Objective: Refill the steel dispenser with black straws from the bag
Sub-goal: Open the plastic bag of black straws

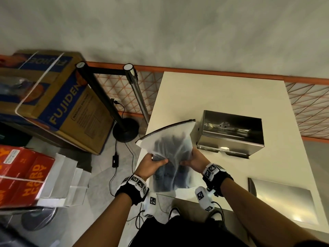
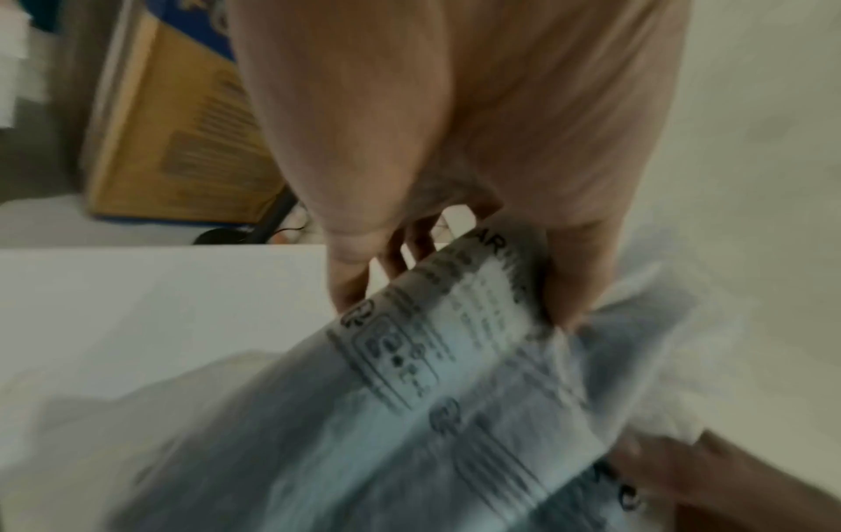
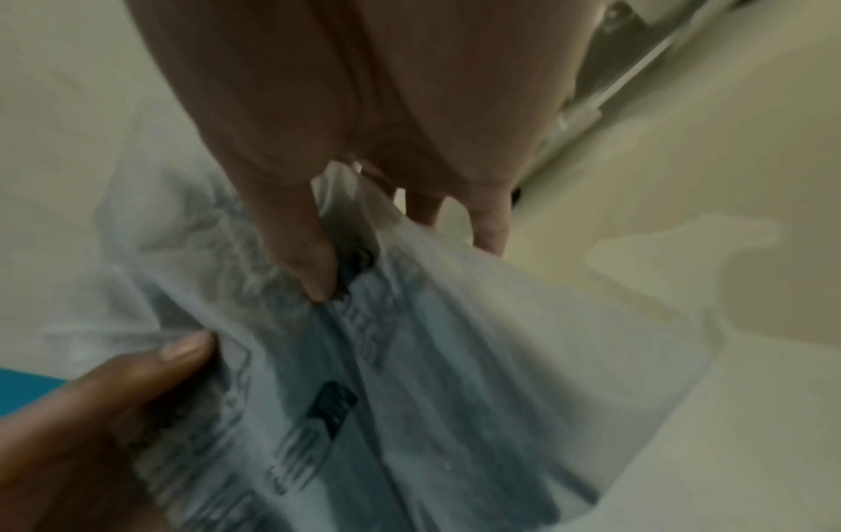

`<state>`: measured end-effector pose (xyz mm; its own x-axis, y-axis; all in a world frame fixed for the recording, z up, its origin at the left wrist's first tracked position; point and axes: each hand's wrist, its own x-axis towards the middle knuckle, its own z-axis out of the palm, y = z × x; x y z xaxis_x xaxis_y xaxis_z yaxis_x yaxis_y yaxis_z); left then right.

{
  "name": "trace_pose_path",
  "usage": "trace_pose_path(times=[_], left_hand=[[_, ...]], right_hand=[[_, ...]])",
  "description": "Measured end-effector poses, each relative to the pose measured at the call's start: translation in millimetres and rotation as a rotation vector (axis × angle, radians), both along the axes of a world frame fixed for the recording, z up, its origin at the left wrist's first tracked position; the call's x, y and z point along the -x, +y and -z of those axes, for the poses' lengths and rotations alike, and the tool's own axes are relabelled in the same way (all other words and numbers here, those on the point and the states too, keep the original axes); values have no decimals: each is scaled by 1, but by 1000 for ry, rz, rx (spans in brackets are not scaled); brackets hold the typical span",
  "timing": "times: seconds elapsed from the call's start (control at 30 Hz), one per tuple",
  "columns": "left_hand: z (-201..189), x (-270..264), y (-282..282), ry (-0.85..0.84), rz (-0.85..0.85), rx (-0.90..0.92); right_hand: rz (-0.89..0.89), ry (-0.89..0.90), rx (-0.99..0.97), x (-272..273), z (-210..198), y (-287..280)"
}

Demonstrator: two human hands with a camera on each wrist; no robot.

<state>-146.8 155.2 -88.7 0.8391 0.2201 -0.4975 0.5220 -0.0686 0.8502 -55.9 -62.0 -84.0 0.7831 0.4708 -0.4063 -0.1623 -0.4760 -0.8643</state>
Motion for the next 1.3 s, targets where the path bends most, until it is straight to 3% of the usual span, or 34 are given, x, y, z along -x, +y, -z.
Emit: trace_pose_path(times=[0.1, 0.3, 0.5, 0.67, 0.8, 0.9, 1.03, 1.13, 1.2, 1.3], left_hand=[[-17, 5, -3, -78, 7, -68], [-43, -9, -17, -234, 37, 12], [-56, -26, -25, -279, -72, -42], [-59, -26, -17, -251, 53, -136], [-53, -23, -12, -228, 103, -217], [-60, -25, -10, -258, 65, -171], [-81, -38, -5, -288, -2, -160], [-95, -53, -1, -304, -114, -159], [-110, -62, -4, -351, -155, -294], [-132, -72, -18, -442, -84, -690]], right_hand=[[9, 9, -54, 0, -14, -12], [89, -72, -30, -3, -30, -15], [144, -186, -22, -7, -43, -19], [147, -167, -66, -6, -50, -34], [259, -61, -310, -1, -63, -43], [392, -3, -531, 0, -81, -46], [604, -106, -478, -15, -91, -50], [614, -223, -408, -27, -96, -55], [575, -243, -367, -32, -98, -58], [467, -289, -282, -37, -95, -63]])
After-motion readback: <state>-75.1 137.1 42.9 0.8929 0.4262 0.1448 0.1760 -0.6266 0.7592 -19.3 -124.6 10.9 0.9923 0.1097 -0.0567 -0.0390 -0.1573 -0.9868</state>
